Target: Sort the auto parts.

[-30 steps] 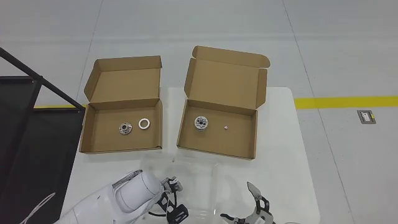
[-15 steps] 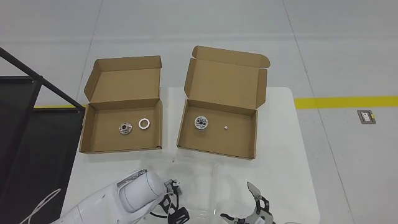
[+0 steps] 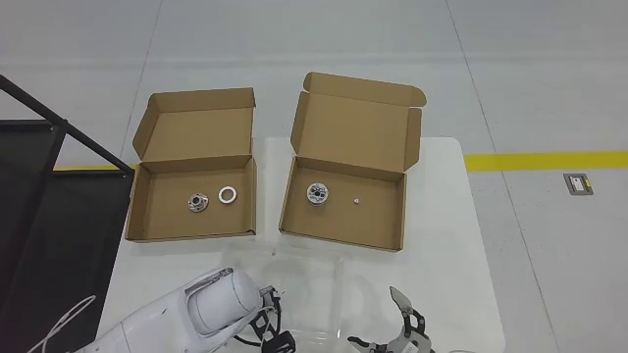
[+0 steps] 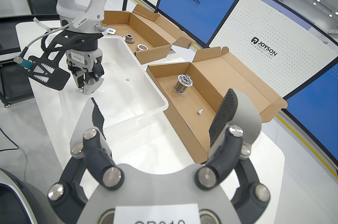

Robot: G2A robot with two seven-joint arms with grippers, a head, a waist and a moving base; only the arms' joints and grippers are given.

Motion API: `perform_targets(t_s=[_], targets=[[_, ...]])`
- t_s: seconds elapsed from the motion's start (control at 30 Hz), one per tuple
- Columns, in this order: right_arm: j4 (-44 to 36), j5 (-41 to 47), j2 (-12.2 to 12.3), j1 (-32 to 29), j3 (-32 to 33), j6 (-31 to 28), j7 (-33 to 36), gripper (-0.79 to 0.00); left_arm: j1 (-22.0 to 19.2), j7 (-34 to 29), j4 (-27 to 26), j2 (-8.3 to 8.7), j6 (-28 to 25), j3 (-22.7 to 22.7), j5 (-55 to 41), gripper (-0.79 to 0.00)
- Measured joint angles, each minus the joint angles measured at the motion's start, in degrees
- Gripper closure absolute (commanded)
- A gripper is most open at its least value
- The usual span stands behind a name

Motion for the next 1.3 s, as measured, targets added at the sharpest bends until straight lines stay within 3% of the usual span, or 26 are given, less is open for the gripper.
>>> perform_targets(t_s=[0.8, 1.03, 1.2, 1.23, 1.3], targets=[[0.00, 0.00, 0.00, 0.00, 0.00, 0.00, 0.00, -0.785, -1.06, 5.46, -0.49, -0.28, 1.62, 2.77, 7.49, -0.339], [0.00, 0.00, 0.00, 0.00, 0.00, 0.00, 0.00, -0.785, -0.79, 6.15, -0.09, -0.31, 1.35, 1.58, 5.95, -0.342], [0.00, 0.00, 0.00, 0.00, 0.00, 0.00, 0.00, -0.785, 0.21, 4.78, 0.25, -0.68, -0.13, -1.48, 0.11, -0.416], [0.00, 0.00, 0.00, 0.00, 0.00, 0.00, 0.00, -0.785, 0.52, 4.62, 0.22, -0.77, -0.41, -2.39, -1.86, -0.493], [0.00, 0.00, 0.00, 0.00, 0.00, 0.00, 0.00, -0.785, 0.89, 4.34, 0.24, -0.84, -0.79, -3.49, -4.26, -0.542]])
